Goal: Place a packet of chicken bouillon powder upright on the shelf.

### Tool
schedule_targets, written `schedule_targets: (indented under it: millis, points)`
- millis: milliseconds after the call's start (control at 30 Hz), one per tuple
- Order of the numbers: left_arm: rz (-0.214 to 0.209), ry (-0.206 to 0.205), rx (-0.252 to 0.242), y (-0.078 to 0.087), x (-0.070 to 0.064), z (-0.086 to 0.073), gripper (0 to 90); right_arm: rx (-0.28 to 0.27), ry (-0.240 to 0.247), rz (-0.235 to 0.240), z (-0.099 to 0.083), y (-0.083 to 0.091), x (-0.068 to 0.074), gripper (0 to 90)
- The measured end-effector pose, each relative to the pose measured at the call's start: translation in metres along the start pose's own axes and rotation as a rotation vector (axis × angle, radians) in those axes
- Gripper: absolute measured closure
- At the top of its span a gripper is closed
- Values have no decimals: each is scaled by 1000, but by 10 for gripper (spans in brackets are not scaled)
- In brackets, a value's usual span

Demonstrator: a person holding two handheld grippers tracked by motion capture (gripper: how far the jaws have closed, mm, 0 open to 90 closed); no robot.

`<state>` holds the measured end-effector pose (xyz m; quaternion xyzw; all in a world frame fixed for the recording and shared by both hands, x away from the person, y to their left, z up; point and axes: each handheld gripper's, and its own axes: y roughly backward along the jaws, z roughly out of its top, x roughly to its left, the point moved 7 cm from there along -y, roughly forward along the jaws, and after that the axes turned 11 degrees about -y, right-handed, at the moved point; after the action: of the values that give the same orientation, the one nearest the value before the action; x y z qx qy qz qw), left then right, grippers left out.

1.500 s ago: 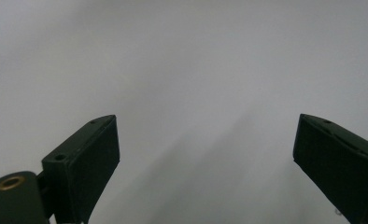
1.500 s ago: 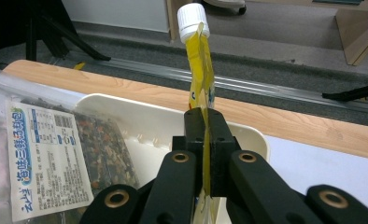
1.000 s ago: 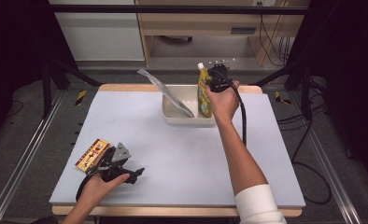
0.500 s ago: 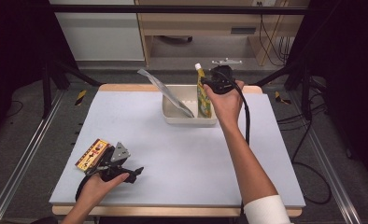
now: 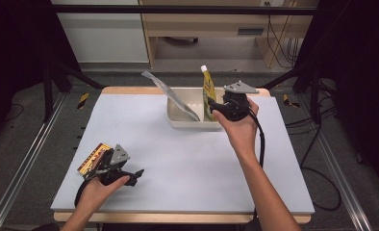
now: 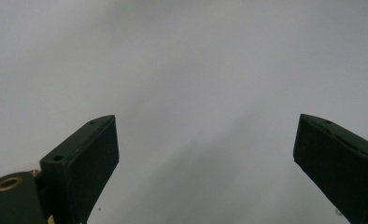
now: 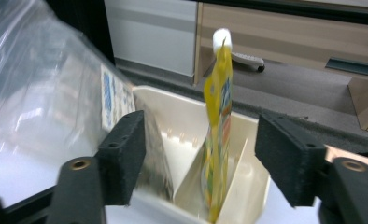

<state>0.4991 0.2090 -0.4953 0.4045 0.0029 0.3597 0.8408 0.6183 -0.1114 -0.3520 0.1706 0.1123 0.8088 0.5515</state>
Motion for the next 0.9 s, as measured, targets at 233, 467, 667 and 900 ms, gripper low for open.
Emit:
schedule_targets:
  millis: [233,467,667,900]
  points:
    - [6,7,7,3,5,-2,66,10,8,-7,-31,14,-4,234]
    - [36,18,8,7,14,-4,63,50,11,-19,-62,18,-8,163]
    - [56,37,7,12,21,-6,64,127,7,-31,-92,17,-14,137]
    - [101,65,31,23,40,-8,79,171,24,-37,-127,25,-18,145]
